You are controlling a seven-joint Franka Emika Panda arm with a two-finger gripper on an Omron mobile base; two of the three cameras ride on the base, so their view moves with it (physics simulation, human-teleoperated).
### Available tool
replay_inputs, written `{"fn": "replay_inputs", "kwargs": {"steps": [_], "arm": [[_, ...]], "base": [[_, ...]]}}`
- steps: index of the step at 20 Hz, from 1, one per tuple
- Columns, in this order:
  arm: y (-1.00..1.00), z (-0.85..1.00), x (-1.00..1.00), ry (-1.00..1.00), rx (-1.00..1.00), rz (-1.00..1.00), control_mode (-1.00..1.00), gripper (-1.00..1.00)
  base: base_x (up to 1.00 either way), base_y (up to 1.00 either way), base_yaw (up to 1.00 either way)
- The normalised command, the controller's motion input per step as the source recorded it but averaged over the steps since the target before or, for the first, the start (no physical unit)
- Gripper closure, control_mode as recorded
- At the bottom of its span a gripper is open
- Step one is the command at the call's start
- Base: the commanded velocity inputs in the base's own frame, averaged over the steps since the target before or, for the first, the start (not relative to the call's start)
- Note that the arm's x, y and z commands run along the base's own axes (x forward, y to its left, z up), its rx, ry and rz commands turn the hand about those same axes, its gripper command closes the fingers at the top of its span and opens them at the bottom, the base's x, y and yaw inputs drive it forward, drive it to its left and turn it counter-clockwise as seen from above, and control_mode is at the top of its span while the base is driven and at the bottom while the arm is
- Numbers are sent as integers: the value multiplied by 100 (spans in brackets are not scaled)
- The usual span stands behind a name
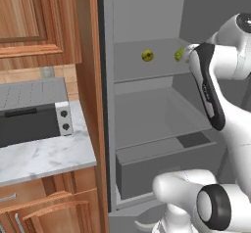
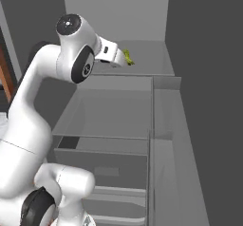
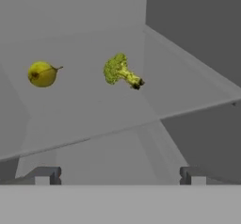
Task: Open the fridge, remove the pear, broccoli, and shrimp, and place them on any counter.
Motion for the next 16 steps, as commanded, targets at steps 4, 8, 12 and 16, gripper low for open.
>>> {"fn": "replay_inputs", "kwargs": {"steps": [4,8,12,16], "arm": [[-5,0,47,1,0,0,-100,-100],[-3,0,45,0,0,0,-100,-100],[-8,-4,34,4,0,3,-100,-100],[-8,-15,35,6,0,5,-100,-100]], "base": [[0,0,0],[0,0,0],[0,0,0],[0,0,0]]}}
